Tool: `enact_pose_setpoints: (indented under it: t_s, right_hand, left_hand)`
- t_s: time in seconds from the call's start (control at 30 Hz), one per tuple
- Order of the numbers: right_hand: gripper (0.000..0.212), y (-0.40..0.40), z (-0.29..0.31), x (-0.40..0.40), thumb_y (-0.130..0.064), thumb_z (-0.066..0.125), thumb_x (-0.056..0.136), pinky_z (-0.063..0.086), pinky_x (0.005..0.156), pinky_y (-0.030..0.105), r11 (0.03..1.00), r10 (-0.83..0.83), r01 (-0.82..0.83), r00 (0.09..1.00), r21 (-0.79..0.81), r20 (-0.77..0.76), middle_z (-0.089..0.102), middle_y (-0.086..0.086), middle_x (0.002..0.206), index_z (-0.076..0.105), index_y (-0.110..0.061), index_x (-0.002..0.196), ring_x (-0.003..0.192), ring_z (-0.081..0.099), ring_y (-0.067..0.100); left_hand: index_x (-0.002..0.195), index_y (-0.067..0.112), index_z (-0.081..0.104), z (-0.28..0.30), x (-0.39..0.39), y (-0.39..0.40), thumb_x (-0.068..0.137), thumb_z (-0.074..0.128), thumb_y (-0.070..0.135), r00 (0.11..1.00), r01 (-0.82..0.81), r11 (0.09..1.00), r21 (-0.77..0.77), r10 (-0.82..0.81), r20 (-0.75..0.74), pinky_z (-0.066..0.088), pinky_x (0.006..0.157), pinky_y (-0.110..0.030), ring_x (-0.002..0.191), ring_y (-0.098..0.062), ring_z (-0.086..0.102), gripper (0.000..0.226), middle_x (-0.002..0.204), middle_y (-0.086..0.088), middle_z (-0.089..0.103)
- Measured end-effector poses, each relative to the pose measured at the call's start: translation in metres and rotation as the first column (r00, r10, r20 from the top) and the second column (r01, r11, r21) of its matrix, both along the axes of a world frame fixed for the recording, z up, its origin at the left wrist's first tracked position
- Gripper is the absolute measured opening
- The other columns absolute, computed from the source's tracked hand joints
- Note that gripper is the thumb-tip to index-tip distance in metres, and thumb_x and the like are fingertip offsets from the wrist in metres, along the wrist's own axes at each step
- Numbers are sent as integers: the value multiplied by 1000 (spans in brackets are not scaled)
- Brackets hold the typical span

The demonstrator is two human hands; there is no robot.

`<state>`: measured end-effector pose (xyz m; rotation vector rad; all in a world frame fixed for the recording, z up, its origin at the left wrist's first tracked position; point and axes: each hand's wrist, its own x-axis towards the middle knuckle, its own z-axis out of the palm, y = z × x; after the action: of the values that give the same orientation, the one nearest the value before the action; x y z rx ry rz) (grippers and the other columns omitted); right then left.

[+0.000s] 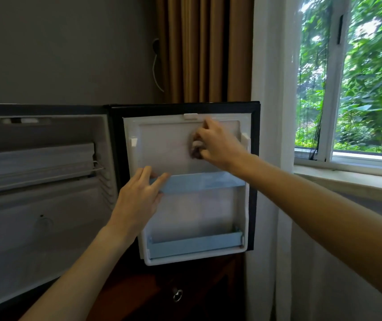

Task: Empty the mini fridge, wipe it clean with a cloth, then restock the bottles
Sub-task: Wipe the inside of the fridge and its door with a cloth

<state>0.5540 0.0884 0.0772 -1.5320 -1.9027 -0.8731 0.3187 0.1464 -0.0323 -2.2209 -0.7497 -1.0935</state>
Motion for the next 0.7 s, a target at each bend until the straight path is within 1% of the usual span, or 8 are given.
enact_pose_setpoints:
  t_s: [0.13, 0.23, 0.37, 0.43, 0.53, 0.63, 0.7]
  right_hand:
    - [28, -20, -5, 41, -25, 73, 85, 55, 86, 37, 997, -82, 82, 997, 1, -11, 48, 7, 115, 66, -11, 108, 100, 51, 21]
    - [27, -18, -3, 37, -26, 73, 86, 55, 83, 36, 995, -103, 103, 995, 5, 2, 49, 7, 113, 66, -10, 106, 95, 50, 19]
    - [30, 1, 1, -8, -24, 72, 86, 52, 87, 37, 999, -43, 43, 999, 6, 33, 49, 10, 119, 65, -9, 111, 103, 50, 23]
    - [32, 15, 2, -41, -23, 73, 84, 51, 89, 38, 1000, 23, -24, 998, 19, 67, 48, 11, 123, 65, -9, 111, 108, 50, 25]
    - [36, 35, 3, -95, -25, 74, 84, 48, 91, 33, 990, 140, -141, 984, 0, 113, 48, 11, 128, 63, -10, 115, 114, 47, 25]
    - [33, 42, 6, -121, -23, 72, 83, 51, 89, 34, 990, 137, -140, 984, 23, 113, 46, 11, 132, 63, -10, 113, 117, 46, 25]
    - [38, 40, 5, -113, -28, 74, 82, 51, 88, 34, 989, 144, -147, 982, 14, 124, 45, 11, 134, 63, -11, 114, 118, 46, 25]
  left_hand:
    - [130, 13, 64, 0, 0, 0, 79, 82, 14, 1000, 6, 1000, -15, -6, 4, 56, 66, -37, 95, -26, 57, 54, 104, -9, 53]
    - [131, 12, 64, -1, 0, -1, 80, 81, 12, 1000, 15, 1000, -14, -15, 19, 55, 67, -36, 96, -26, 57, 53, 104, -9, 53]
    - [131, 13, 63, -2, 4, -1, 80, 80, 12, 1000, 8, 1000, -21, -7, 23, 56, 69, -38, 97, -27, 57, 53, 106, -10, 54]
    - [130, 13, 63, -1, 4, 0, 80, 80, 11, 1000, -1, 1000, -23, 1, 17, 57, 70, -39, 98, -28, 56, 54, 106, -11, 54]
    - [127, 11, 64, -3, 4, 2, 75, 84, 9, 1000, -1, 1000, -4, 1, 26, 58, 75, -42, 100, -32, 58, 55, 113, -13, 56]
    - [126, 8, 66, -3, 2, 4, 72, 88, 11, 1000, -2, 1000, 0, 2, 11, 58, 84, -45, 108, -36, 60, 58, 123, -16, 57]
    - [129, 10, 64, -2, 2, 4, 73, 87, 12, 1000, -6, 1000, -3, 6, 1, 58, 84, -45, 108, -35, 59, 61, 123, -15, 57]
